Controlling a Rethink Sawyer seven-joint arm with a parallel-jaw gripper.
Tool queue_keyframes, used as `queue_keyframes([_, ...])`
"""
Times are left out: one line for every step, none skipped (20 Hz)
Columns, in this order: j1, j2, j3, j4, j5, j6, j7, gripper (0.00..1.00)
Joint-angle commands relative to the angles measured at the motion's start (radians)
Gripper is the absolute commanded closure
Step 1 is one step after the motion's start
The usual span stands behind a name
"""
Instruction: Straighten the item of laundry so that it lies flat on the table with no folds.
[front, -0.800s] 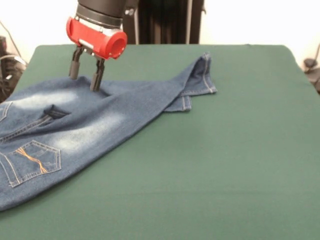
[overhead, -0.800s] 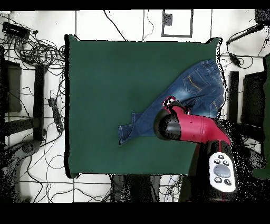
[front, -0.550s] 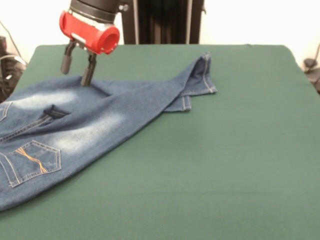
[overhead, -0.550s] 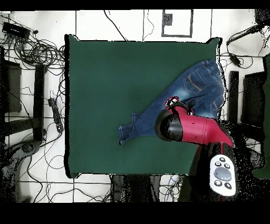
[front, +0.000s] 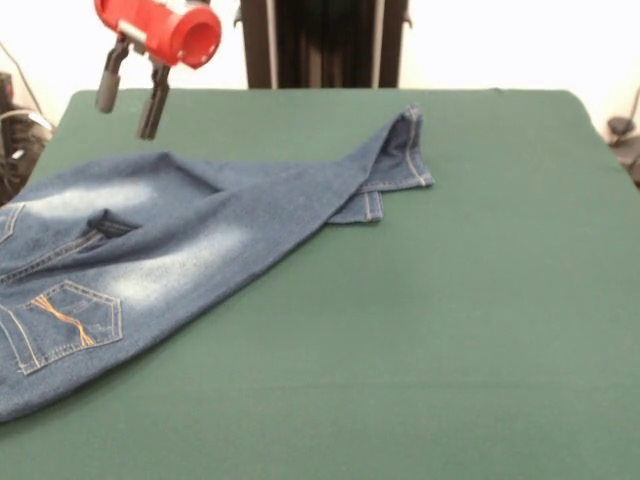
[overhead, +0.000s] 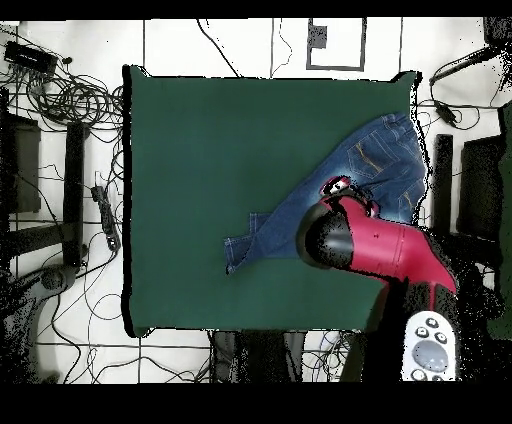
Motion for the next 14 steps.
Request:
queue_keyframes([0.136,-0.067,0.021,0.077,0.109,0.214,0.167,0.00])
queue_keyframes([0.149,-0.062,0.014,0.075,0.114,0.214,0.176,0.00])
queue_keyframes([0.173,-0.047,0.001,0.066,0.123,0.217,0.196,0.00])
queue_keyframes([0.184,-0.038,-0.003,0.066,0.131,0.213,0.204,0.00])
queue_keyframes([0.208,-0.017,-0.016,0.061,0.144,0.204,0.230,0.00])
queue_keyframes([0.221,-0.007,-0.022,0.061,0.150,0.199,0.241,0.00])
queue_keyframes([0.240,0.010,-0.028,0.064,0.167,0.184,0.259,0.00])
queue_keyframes([0.250,0.019,-0.031,0.068,0.178,0.177,0.268,0.00])
queue_keyframes([0.275,0.037,-0.046,0.068,0.195,0.169,0.290,0.00])
queue_keyframes([0.291,0.049,-0.058,0.067,0.207,0.165,0.299,0.00])
queue_keyframes([0.304,0.062,-0.065,0.070,0.224,0.160,0.310,0.00])
queue_keyframes([0.318,0.075,-0.072,0.073,0.240,0.154,0.320,0.00])
queue_keyframes([0.326,0.092,-0.071,0.077,0.258,0.140,0.330,0.00])
queue_keyframes([0.325,0.100,-0.064,0.083,0.273,0.127,0.328,0.00])
